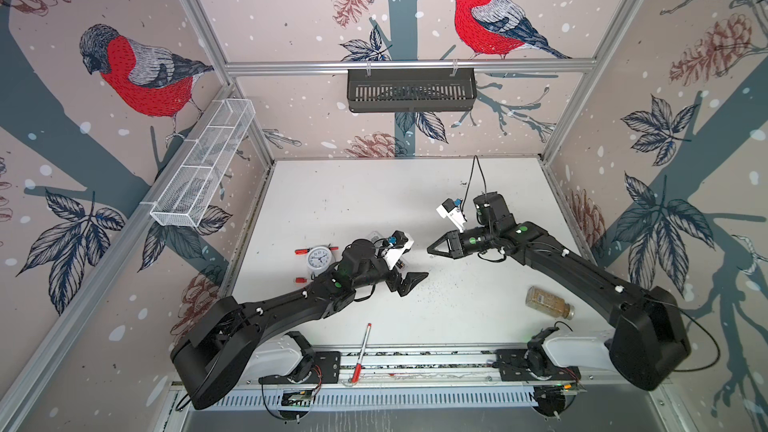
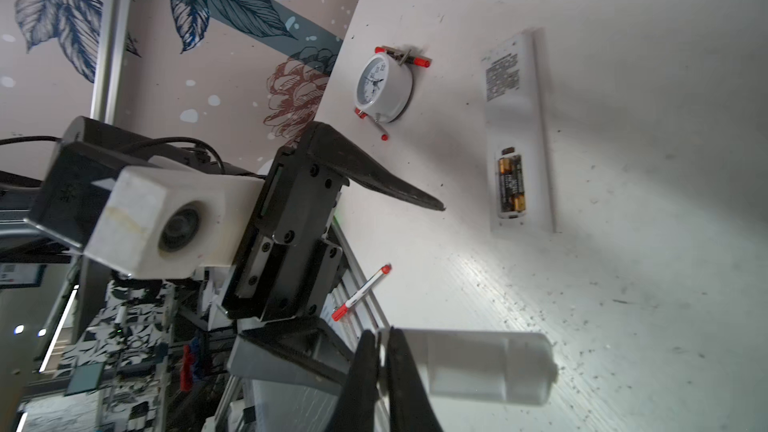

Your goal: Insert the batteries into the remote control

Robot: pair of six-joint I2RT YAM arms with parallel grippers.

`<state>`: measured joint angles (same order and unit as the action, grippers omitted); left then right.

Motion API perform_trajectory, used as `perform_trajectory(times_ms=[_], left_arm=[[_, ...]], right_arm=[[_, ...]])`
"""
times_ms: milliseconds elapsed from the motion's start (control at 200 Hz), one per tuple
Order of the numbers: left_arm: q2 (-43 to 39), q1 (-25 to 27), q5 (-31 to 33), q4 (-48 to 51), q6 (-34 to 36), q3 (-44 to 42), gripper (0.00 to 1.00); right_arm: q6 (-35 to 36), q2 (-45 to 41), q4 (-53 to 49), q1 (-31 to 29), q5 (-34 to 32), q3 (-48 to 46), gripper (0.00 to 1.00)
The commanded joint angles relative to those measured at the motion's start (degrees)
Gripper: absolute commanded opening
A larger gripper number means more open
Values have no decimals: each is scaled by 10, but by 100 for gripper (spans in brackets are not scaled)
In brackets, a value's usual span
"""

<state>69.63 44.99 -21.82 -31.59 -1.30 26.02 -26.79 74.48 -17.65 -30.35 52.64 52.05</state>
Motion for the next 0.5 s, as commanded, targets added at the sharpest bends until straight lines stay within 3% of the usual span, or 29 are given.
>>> perform_trajectory(times_ms=[0, 220, 495], left_arm=[[-10, 11, 26, -85, 60, -6, 95], [2, 26, -24, -86, 101, 13, 87], [8, 30, -76, -90, 87, 34, 74]], right_arm=[[-48, -15, 55, -1, 88, -20, 11], [-104, -24, 122, -5, 142, -49, 12], [-111, -24, 139, -17, 156, -48, 12]])
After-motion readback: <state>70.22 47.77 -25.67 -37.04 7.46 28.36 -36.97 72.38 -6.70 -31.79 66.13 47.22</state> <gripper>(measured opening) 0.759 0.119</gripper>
